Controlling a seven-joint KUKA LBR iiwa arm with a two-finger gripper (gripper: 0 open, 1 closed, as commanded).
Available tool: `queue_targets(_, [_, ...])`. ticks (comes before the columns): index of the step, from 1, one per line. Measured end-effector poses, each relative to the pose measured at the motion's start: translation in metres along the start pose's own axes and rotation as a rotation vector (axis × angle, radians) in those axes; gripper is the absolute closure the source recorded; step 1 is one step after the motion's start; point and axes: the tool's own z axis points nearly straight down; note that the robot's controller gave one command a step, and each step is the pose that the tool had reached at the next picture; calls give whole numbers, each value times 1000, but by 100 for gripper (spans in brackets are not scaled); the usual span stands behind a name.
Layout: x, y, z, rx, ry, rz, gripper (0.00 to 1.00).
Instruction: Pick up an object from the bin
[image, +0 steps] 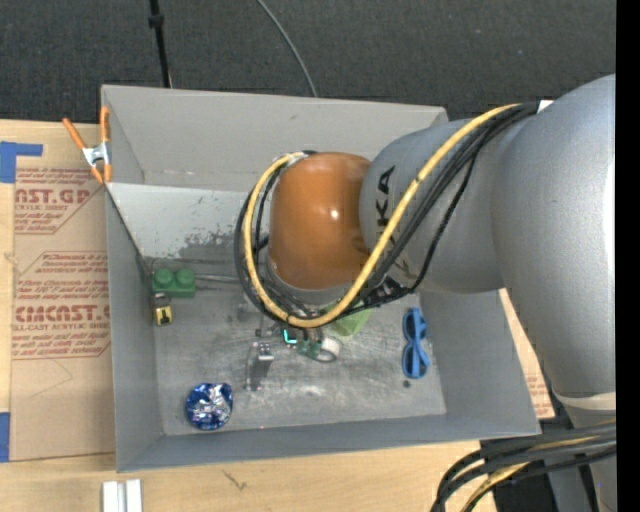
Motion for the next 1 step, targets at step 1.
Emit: queue_targets(1, [36, -14, 78, -5, -22, -8, 0])
